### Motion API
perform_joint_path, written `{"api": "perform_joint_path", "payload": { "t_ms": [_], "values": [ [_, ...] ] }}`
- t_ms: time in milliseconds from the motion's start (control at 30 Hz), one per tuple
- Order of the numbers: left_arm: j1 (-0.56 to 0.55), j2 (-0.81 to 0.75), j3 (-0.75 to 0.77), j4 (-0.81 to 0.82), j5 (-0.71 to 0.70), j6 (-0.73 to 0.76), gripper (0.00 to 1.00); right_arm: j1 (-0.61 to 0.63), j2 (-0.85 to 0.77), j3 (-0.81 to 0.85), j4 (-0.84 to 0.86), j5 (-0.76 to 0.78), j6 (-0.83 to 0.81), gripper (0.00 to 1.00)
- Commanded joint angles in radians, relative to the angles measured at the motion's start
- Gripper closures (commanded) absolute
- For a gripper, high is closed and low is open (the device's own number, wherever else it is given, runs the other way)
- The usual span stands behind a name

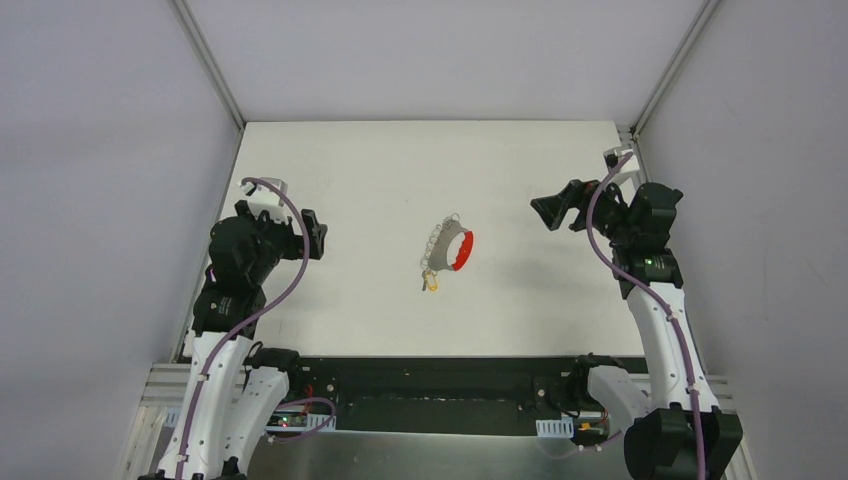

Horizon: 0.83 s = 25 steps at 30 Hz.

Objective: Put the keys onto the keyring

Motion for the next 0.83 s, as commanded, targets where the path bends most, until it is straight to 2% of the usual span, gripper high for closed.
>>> {"api": "perform_joint_path", "payload": {
  "t_ms": [0, 800],
  "values": [
    [0.013, 0.003, -0.002, 0.021, 0.009, 0.005, 0.01, -0.019, -0.018, 0.001, 0.001, -0.006, -0.007, 0.02],
    [0.023, 0.06, -0.007, -0.001, 0.028, 0.005, 0.01, -0.038, 0.007, -0.006, 0.006, -0.038, -0.015, 0.02]
  ]
}}
